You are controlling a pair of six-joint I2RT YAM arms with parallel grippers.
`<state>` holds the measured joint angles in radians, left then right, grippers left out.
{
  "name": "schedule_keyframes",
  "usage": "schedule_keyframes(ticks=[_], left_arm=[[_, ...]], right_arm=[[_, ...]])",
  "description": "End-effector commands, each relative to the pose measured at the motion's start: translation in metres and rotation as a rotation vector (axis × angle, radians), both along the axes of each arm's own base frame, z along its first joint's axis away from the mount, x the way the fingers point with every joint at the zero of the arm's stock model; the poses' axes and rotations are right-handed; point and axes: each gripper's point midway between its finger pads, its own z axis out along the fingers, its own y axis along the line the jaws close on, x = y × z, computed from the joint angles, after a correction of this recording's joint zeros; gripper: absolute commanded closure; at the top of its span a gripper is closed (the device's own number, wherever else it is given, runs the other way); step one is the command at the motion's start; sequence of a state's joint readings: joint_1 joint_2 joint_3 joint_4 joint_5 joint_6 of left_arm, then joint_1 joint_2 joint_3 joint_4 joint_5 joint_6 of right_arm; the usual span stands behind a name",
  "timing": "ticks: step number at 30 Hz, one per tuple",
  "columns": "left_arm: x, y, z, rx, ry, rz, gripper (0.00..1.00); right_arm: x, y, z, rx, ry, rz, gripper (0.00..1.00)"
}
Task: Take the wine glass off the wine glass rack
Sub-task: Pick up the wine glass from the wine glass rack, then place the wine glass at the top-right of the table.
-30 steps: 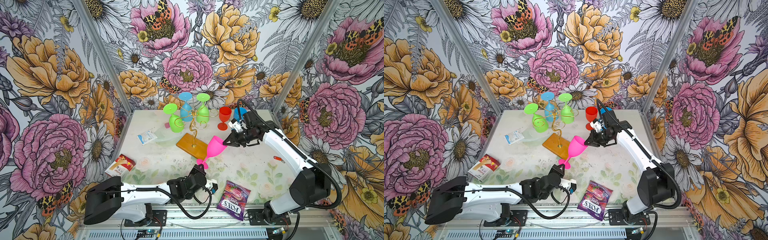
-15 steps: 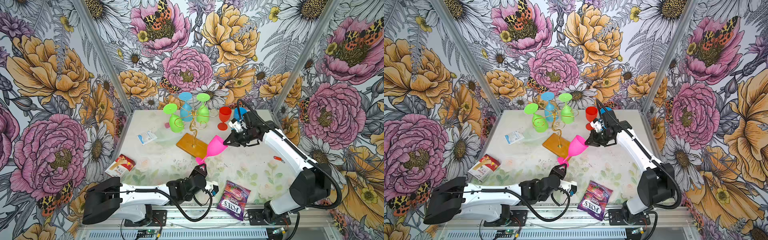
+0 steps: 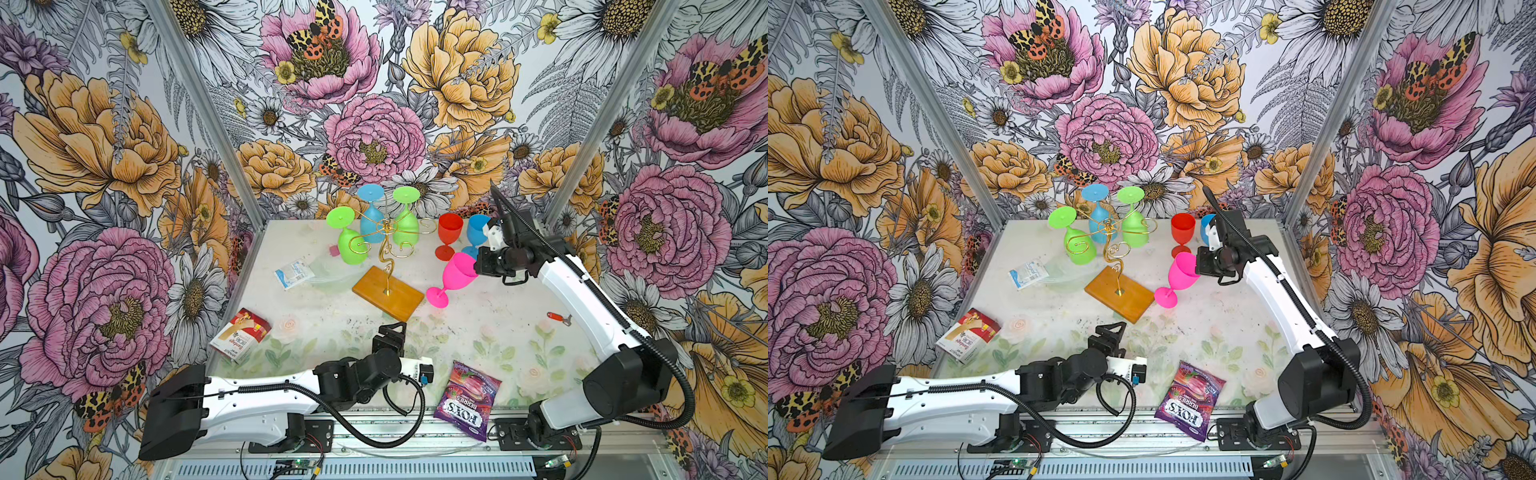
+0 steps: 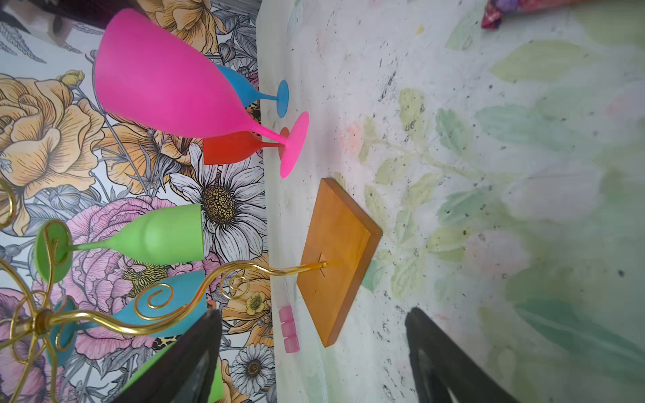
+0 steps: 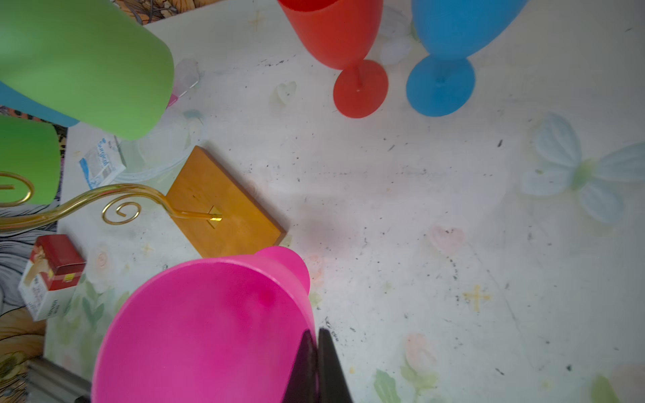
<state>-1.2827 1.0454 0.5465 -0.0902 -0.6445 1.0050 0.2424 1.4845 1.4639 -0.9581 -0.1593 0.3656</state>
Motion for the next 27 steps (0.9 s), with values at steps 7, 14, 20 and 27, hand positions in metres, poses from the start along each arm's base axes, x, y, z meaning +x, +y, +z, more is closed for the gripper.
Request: schedule_keyframes(ticks=[7,14,20,27], left_arm=[[0.007,0.028,0.049,-0.422,0.308,0.273,0.08],[0.008,0.038,0.053,-0.544,0.471,0.308,0.08],[0.007,0.049,0.06,-0.709,0.666,0.364,0.08],[0.004,0.063,0.07,-0.853,0.771,0.394,0.07]], right_arm=[[0.024,-0.074,0.028,-0.309,-0.144,-0.177,1.0],[0.042,-0.113,0.029,-0.446,-0.138,-0.263,1.0],[0.067,-0.14,0.025,-0.446,-0.116,-0.316,1.0],[0.109,-0.159,0.023,-0.409,-0.116,-0.351,1.0]])
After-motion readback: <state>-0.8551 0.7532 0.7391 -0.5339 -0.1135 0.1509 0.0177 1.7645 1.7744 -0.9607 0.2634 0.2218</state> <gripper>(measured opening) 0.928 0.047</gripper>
